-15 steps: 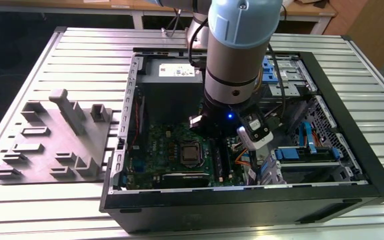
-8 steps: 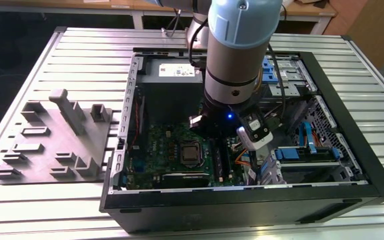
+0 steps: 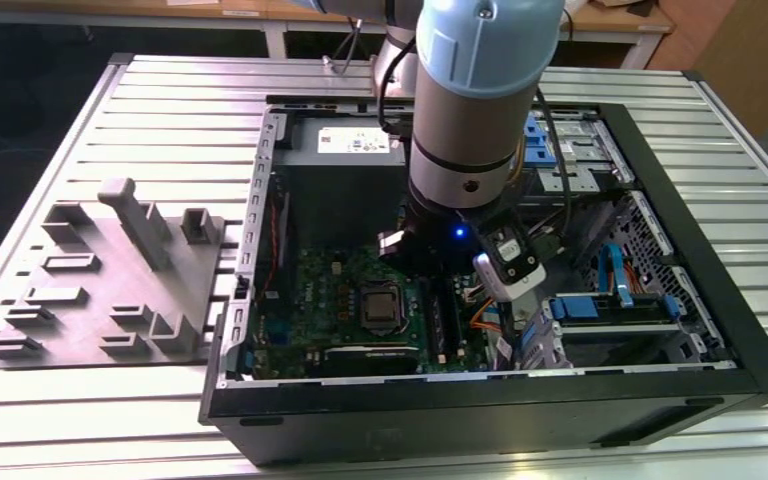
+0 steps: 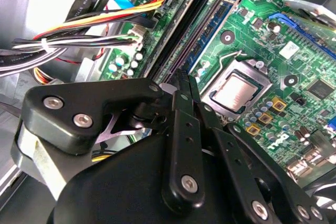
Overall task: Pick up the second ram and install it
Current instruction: 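Insert the second ram into the second slot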
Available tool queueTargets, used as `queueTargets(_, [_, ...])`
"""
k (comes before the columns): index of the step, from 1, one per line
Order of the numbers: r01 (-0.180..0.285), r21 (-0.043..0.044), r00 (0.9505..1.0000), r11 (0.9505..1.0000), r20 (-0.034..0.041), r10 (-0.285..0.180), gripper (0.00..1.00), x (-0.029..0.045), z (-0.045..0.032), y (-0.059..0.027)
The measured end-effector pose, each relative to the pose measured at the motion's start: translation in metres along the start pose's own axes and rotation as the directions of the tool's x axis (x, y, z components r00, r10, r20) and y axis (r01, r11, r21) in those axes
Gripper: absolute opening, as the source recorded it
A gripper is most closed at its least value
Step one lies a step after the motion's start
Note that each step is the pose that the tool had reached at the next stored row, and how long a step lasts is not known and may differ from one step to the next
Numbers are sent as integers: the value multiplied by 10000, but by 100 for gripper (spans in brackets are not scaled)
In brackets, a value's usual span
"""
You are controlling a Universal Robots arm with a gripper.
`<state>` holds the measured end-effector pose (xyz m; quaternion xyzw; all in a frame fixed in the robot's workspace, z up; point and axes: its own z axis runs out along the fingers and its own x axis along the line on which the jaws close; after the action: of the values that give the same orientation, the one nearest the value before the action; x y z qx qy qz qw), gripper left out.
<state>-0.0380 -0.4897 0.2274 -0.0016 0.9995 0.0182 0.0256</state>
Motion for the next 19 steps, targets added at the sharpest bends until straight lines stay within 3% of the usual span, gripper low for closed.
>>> queueTargets(19, [-262,20,9997,9997,11,262,11,-6,2,3])
